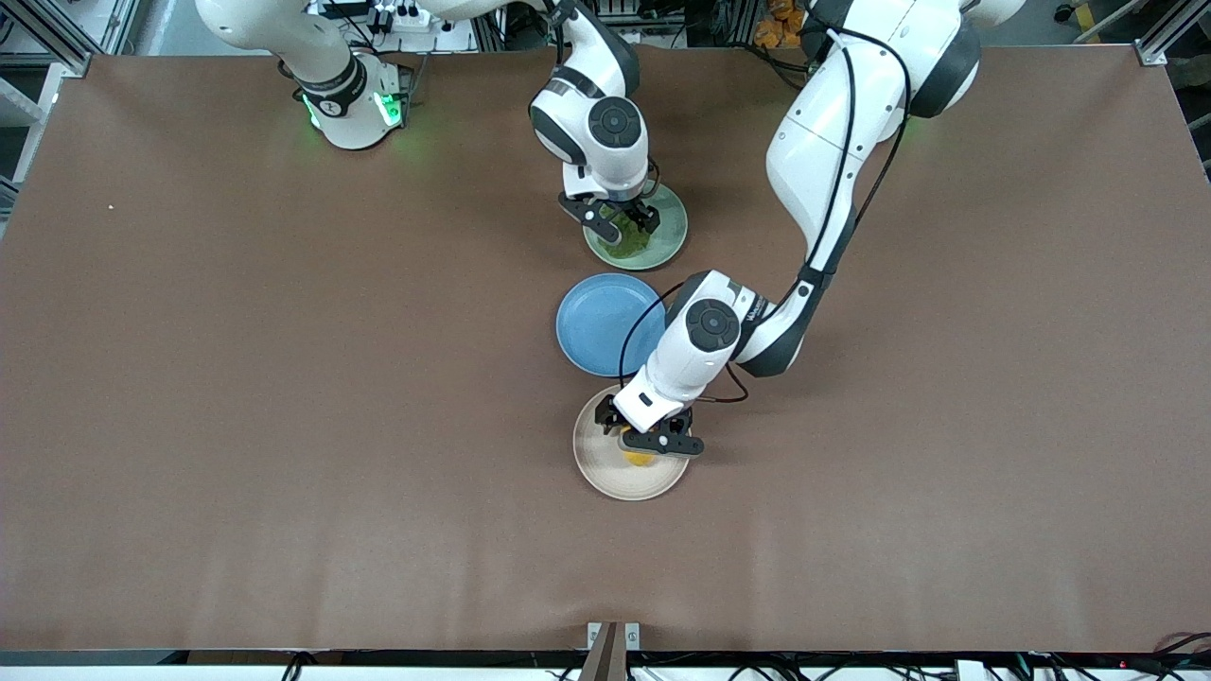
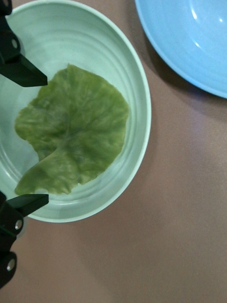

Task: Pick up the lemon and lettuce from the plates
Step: 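Lower the left gripper and close on the lemon while the right gripper descends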

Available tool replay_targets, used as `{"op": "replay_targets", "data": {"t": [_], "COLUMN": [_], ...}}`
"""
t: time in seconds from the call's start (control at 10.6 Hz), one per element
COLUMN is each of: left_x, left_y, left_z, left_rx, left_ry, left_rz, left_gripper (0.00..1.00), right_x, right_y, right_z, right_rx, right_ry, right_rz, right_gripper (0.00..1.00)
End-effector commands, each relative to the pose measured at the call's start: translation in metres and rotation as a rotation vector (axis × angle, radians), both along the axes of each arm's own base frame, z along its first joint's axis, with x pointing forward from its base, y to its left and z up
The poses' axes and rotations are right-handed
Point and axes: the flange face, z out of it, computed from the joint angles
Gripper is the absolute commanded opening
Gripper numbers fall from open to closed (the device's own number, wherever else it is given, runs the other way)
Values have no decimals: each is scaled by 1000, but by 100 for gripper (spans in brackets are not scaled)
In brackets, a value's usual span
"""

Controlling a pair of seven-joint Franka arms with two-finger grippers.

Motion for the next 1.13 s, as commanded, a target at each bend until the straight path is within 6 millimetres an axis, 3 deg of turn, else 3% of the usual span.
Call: {"op": "replay_targets", "data": {"t": [0.0, 0.28, 0.38, 0.85, 1.04], "left_x": [7, 6, 8, 9, 11], "left_y": [1, 1, 3, 4, 6], "left_z": [1, -1, -1, 1, 8], "left_rx": [-18, -17, -16, -23, -26], "left_ry": [-8, -5, -6, -2, 2], "left_rz": [30, 30, 34, 57, 69], "left_gripper": [100, 100, 95, 34, 28], "right_x": [4, 3, 4, -1, -2], "right_y": [4, 2, 2, 8, 7], "right_z": [-8, -18, -19, -27, -34], "right_rx": [-15, -29, -31, -14, -23], "right_ry": [-7, -1, -1, -23, -21], "right_rz": [-18, -15, -17, -40, -43], "right_gripper": [100, 100, 100, 100, 100]}}
